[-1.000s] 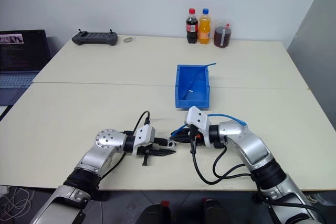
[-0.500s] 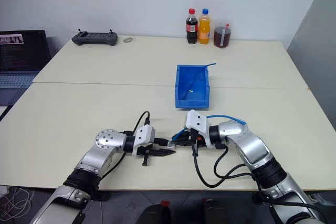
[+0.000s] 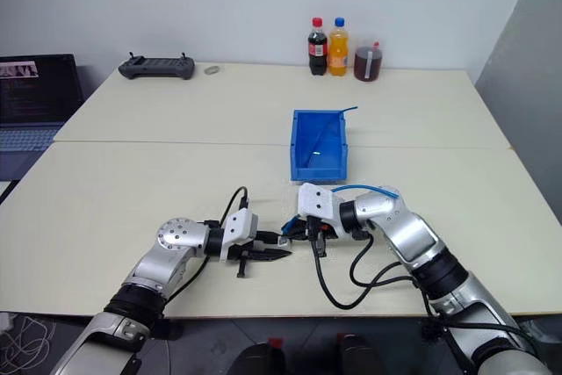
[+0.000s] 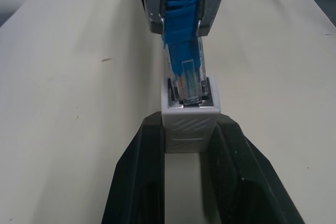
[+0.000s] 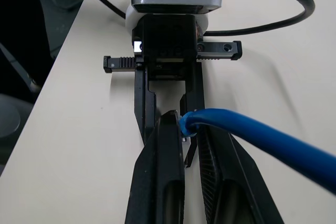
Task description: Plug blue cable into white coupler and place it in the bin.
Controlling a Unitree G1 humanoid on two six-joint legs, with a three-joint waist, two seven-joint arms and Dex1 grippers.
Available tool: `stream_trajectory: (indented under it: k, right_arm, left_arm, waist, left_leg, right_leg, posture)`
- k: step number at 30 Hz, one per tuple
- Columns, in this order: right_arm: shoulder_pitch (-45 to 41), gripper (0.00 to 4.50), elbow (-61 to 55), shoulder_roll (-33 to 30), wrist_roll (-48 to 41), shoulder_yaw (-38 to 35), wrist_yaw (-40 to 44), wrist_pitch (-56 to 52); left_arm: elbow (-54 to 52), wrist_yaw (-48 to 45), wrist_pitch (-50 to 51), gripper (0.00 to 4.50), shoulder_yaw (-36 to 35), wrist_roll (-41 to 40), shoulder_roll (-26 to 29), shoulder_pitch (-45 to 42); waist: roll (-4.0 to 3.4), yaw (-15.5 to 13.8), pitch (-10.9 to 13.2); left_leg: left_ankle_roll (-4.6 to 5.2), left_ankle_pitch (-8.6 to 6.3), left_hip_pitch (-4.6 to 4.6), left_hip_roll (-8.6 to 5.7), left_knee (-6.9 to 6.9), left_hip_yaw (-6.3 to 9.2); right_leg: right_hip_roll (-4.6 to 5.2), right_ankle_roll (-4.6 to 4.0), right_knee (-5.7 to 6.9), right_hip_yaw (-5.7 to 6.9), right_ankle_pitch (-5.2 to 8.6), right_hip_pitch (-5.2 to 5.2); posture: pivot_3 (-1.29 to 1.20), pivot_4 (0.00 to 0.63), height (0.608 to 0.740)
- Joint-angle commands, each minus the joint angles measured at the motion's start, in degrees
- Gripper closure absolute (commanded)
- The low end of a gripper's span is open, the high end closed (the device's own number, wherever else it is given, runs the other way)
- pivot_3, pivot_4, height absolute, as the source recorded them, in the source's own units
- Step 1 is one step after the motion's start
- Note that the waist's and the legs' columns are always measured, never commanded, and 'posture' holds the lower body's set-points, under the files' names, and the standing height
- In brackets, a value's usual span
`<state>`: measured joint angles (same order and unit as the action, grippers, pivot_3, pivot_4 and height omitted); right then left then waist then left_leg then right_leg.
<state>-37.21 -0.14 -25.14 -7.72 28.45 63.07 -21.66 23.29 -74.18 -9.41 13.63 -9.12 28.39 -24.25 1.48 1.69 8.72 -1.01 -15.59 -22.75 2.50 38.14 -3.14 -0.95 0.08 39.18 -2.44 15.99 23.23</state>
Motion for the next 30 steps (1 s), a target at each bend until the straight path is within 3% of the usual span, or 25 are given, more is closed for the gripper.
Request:
stream_trajectory:
  k: [1,16,30]
  right_arm:
    - [0.2,4.36,3.4,-0.2,4.5,4.3,1.0,-0.2]
    - [-4.9,4.36,5.1,-2.5,10.0,9.2,8.1,-1.4]
    - [-6.3,4.36,5.3,3.4,8.4,7.2,5.1,-8.8]
  left_arm:
    - [-1.9,0.7,-0.5,3.72,0.0,0.0,-0.7,0.4]
    - [-5.1,2.7,0.0,3.72,-1.4,-0.3,1.0,3.3]
    - [-5.2,3.5,-0.5,3.72,-1.0,-0.1,0.6,3.2]
  waist:
    - [-0.01,0.0,-0.1]
    - [-0.03,0.1,-0.4]
    - [-0.04,0.2,-0.4]
  left_leg:
    - [0.00,0.00,0.00,0.00,0.00,0.00]
    - [0.00,0.00,0.08,0.02,-0.02,-0.05]
    - [0.00,0.00,0.13,0.05,-0.04,-0.05]
  right_leg:
    - [0.00,0.00,0.00,-0.01,0.00,0.00]
    - [0.00,-0.01,0.04,-0.03,0.00,-0.02]
    - [-0.01,-0.04,0.07,-0.03,0.00,-0.03]
  posture:
    - [0.00,0.150,0.740]
    - [0.00,0.150,0.740]
    - [0.00,0.150,0.740]
